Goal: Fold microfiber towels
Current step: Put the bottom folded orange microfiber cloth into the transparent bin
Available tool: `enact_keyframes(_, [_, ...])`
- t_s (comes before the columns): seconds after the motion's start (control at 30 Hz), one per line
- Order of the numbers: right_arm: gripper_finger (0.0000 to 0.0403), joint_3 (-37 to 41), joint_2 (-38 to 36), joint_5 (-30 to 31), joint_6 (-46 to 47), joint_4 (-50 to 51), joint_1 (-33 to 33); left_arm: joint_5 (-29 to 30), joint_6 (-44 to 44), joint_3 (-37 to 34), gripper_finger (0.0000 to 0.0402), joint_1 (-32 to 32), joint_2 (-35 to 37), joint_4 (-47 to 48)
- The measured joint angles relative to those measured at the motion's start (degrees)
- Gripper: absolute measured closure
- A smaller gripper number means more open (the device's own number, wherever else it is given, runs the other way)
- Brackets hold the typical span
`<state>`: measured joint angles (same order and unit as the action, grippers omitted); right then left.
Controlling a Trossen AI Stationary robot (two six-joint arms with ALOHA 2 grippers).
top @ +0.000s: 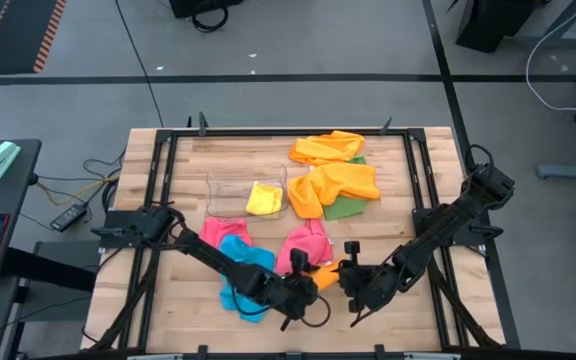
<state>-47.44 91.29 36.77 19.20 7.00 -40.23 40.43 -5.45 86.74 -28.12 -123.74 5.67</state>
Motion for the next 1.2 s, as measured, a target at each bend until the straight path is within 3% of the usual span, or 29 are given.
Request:
enact_keyframes(0.47, [0.0359, 0.0, 0.0, 0.0, 0.11, -2.33, -0.02, -1.43, -4.55, 0.0, 0.0238, 0.33, 0.0, -6.36])
enact_keyframes(0.83, [0.0355, 0.0, 0.02, -0.11, -1.82, -2.38, -0.45, -1.48, -4.24, 0.07, 0.0315, 0.57, 0.07, -3.19])
enact_keyframes(1.07, [0.0288, 0.0, -0.07, -2.33, -1.51, -2.46, -0.43, -1.86, -2.76, 0.08, 0.0369, 0.59, 1.34, 1.97])
enact_keyframes(1.2, [0.0243, -0.32, -3.56, -5.67, -0.78, 0.23, -0.5, -6.05, 1.11, 0.11, 0.0382, 1.06, 6.14, 9.13])
